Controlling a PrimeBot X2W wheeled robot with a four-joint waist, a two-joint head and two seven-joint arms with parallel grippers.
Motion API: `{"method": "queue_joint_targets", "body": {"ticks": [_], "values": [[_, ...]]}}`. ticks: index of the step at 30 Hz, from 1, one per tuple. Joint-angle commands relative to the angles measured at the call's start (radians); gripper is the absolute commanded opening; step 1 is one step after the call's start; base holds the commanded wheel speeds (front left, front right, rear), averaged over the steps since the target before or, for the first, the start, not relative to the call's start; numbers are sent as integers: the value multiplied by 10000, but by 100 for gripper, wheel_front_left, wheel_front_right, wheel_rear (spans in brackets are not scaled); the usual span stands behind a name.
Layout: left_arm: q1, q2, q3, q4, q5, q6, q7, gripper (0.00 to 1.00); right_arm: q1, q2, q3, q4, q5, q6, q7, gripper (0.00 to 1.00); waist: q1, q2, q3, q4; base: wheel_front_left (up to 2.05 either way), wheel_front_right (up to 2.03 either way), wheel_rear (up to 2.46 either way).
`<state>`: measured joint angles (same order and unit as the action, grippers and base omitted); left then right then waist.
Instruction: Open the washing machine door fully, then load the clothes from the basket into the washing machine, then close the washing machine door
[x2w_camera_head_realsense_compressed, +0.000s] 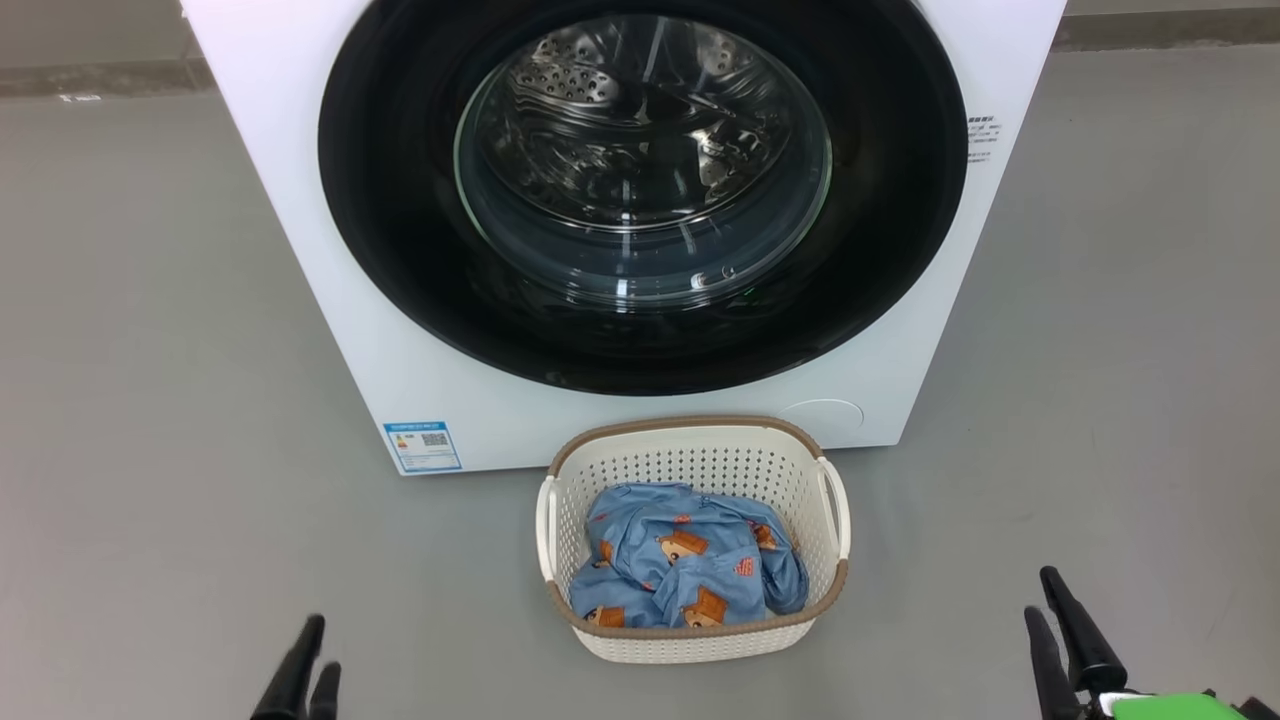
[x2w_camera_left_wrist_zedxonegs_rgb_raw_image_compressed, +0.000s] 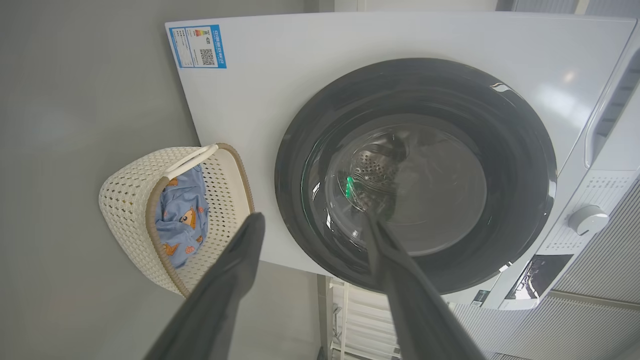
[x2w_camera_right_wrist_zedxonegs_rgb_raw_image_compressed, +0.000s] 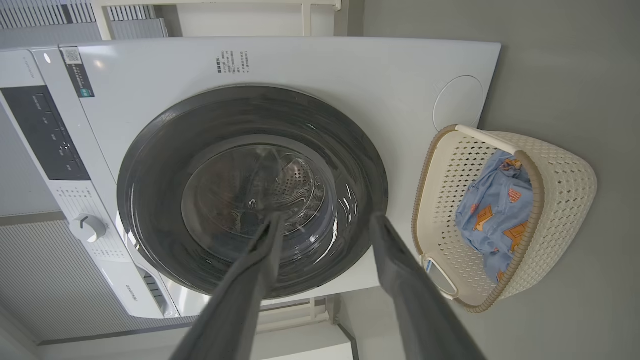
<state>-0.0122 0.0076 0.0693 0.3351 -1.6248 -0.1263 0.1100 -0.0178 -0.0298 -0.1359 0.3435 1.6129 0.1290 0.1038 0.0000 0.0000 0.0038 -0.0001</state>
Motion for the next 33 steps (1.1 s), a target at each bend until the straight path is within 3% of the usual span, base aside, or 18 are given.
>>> {"method": "queue_joint_targets", "body": {"ticks": [1, 5, 10, 20, 33], "values": [[-170, 95, 3, -190, 23, -1, -79, 100, -149, -41, 38, -238, -29, 0, -92, 100, 3, 0, 14, 0, 0, 0, 0], [-145, 106, -42, -225, 53, -3, -191, 100, -109, -46, 83, -332, -84, 1, -209, 100, 22, 0, -21, 4, 0, 0, 0], [-114, 117, -96, -276, 101, -4, -311, 100, -64, -52, 128, -447, -179, 2, -326, 100, 2, 0, -2, 7, 0, 0, 0], [-77, 207, -217, -402, 382, -8, -626, 100, -10, -65, 208, -761, -698, 3, -618, 100, 0, 0, 2, 20, 0, 0, 0], [-45, 214, 32, -610, 1929, -12, -1015, 100, -13, -82, 331, -1327, -2415, 5, -998, 100, 0, 0, -4, 62, 0, 0, 0]]}}
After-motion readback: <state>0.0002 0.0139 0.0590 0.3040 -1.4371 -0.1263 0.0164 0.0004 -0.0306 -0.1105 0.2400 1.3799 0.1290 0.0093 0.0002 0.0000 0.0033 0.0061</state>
